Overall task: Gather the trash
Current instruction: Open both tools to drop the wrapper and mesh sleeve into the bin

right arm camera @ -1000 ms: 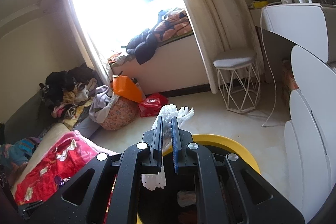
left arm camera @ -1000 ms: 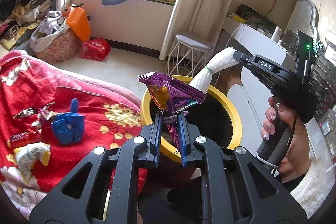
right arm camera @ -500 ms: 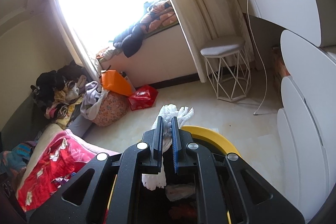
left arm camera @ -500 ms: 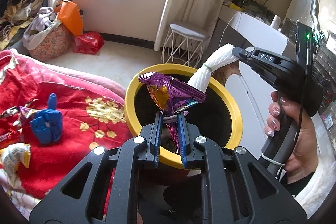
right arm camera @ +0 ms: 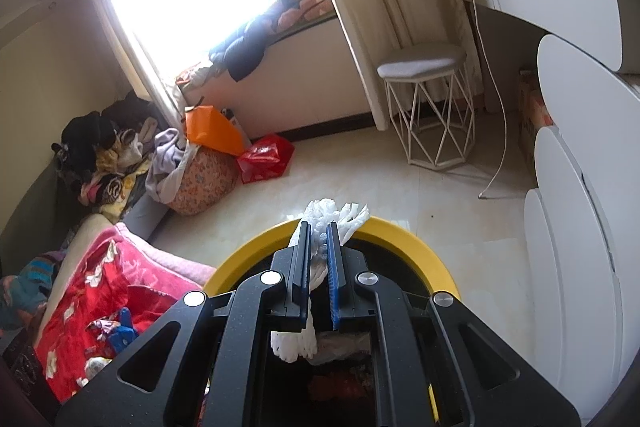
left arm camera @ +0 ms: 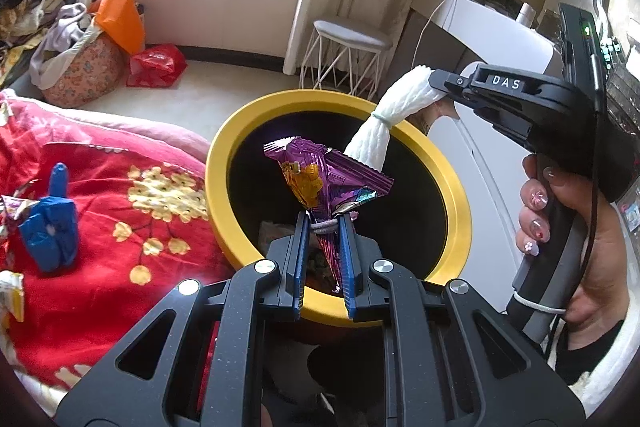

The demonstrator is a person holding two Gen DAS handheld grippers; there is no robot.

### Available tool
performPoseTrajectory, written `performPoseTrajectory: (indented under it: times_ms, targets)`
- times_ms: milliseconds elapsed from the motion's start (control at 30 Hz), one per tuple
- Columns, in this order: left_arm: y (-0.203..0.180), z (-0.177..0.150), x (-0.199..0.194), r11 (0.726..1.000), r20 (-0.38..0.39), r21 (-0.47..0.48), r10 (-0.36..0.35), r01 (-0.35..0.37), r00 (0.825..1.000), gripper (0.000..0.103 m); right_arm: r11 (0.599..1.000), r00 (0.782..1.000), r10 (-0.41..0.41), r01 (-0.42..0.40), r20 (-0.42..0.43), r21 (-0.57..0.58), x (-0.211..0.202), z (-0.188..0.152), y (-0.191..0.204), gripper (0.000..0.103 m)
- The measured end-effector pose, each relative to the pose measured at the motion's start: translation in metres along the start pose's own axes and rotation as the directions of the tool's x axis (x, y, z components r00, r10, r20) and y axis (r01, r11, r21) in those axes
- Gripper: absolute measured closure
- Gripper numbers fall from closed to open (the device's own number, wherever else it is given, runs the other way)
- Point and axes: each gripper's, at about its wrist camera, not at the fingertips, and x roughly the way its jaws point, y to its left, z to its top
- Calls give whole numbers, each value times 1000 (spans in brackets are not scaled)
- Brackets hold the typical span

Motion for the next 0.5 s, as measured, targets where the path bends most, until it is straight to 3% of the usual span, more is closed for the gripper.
performPoseTrajectory:
  times_ms: [400, 467, 500]
  targets:
    - [-5, 2, 14, 1000, -15, 1, -31, 31, 999, 91, 1000, 997, 20, -20, -72, 1, 16, 2, -4, 92]
    - [-6, 2, 14, 999, -16, -6, -36, 36, 999, 86, 1000, 996, 20, -20, -82, 7, 17, 3, -6, 90]
    - [-6, 2, 13, 999, -13, -5, -33, 33, 999, 74, 1000, 996, 21, -21, -83, 9, 17, 3, -6, 87]
